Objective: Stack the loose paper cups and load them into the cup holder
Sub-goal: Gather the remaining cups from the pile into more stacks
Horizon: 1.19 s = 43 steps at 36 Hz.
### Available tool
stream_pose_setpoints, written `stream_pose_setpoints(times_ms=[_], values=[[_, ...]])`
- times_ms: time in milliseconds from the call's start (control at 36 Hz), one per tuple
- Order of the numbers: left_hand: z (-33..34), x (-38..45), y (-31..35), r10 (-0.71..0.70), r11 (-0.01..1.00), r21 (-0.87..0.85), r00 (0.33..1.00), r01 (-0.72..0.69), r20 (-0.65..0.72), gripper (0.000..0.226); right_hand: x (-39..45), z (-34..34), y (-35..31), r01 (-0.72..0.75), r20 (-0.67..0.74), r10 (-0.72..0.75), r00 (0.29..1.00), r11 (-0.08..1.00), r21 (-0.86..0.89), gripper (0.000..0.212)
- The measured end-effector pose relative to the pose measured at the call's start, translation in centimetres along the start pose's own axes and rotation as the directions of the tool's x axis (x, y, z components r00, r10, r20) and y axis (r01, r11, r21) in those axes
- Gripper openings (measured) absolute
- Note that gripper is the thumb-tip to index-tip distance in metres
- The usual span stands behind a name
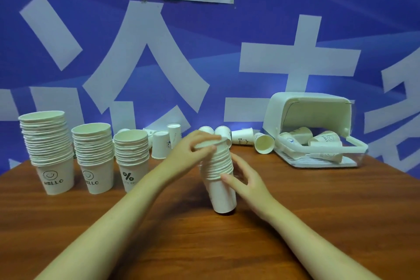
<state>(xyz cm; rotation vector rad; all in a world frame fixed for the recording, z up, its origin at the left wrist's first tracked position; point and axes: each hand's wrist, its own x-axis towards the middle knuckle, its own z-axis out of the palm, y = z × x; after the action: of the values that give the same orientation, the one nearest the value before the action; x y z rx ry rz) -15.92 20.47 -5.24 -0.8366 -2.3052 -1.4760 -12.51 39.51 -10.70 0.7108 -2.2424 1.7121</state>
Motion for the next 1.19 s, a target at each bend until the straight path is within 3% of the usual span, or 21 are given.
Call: stream_pose_setpoints(times_ms=[139, 250, 417, 500, 583, 667, 750, 833, 1000, 1194], values=[[0.5, -0.4, -0.7, -0.035, 0.999, -0.035, 0.998, 0.037, 0.053, 0.041, 0.2, 0.0, 0.3, -0.005, -0.003, 0.005, 1.000, 1.000, 0.015, 0.045], [1.4, -0.7, -1.1, -0.101, 0.977, -0.190, 0.995, 0.100, 0.008, 0.060, 0.3, 0.0, 0.6, -0.029, -0.041, 0.031, 0.999, 0.999, 0.029, 0.039], [4.1, -1.3, -3.0, -0.264, 0.924, -0.308, 0.960, 0.226, -0.088, 0.078, 0.6, -0.6, 1.6, -0.093, -0.205, 0.090, 0.975, 0.996, -0.007, 0.022], [4.4, -1.4, -3.9, -0.313, 0.909, -0.332, 0.938, 0.252, -0.146, 0.068, 1.2, -1.6, 2.5, -0.157, -0.287, 0.107, 0.952, 0.975, -0.155, 0.023], [3.6, -1.1, -4.0, -0.314, 0.914, -0.344, 0.914, 0.217, -0.258, 0.065, 3.4, -3.8, 3.6, -0.291, -0.456, 0.159, 0.876, 0.928, -0.234, 0.031], [2.4, -0.4, -4.2, -0.278, 0.945, -0.264, 0.903, 0.195, -0.327, 0.070, 6.1, -6.3, 4.9, -0.425, -0.530, 0.176, 0.830, 0.815, -0.395, 0.039], [1.5, 0.4, -4.9, -0.258, 0.960, -0.199, 0.899, 0.197, -0.355, 0.073, 8.7, -8.2, 6.5, -0.422, -0.527, 0.057, 0.848, 0.675, -0.605, 0.042], [1.2, 0.9, -5.6, -0.232, 0.969, -0.165, 0.901, 0.183, -0.366, 0.075, 11.1, -9.1, 8.0, -0.407, -0.459, 0.029, 0.888, 0.513, -0.756, 0.051], [2.6, 0.9, -5.2, -0.135, 0.988, -0.111, 0.944, 0.106, -0.300, 0.094, 14.8, -8.2, 11.2, -0.389, -0.397, 0.023, 0.918, 0.255, -0.885, 0.072], [3.9, 0.5, -5.2, -0.077, 0.996, -0.074, 0.953, 0.058, -0.292, 0.080, 16.8, -8.4, 13.4, -0.492, -0.480, 0.110, 0.871, 0.193, -0.849, 0.073]])
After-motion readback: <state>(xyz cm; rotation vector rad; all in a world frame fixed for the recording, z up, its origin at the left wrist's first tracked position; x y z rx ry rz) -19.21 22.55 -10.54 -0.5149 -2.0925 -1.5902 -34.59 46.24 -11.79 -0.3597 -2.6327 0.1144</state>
